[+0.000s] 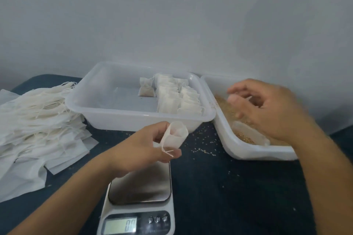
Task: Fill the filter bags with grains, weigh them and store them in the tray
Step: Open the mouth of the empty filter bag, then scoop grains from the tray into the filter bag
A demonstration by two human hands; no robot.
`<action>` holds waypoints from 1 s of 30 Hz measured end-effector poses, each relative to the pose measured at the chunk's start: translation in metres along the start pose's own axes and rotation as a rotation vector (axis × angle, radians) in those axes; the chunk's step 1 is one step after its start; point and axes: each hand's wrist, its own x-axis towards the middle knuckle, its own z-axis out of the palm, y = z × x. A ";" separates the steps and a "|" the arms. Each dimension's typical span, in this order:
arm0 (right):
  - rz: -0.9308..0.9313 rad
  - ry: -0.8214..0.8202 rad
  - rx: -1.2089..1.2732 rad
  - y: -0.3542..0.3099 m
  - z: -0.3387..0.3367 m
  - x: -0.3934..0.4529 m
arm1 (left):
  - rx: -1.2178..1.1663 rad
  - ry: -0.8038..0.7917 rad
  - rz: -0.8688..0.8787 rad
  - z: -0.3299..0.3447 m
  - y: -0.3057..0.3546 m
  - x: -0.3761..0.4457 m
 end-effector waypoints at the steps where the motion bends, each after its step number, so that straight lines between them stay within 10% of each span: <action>1: 0.135 0.020 -0.139 0.018 -0.011 0.006 | 0.027 0.050 0.002 0.002 -0.003 0.000; 6: 0.543 -0.551 -0.611 0.091 -0.013 0.015 | 0.039 0.169 0.070 0.014 -0.007 -0.001; 30: 0.681 -0.612 -0.626 0.101 -0.064 0.042 | 0.119 0.297 -0.007 0.022 -0.013 -0.006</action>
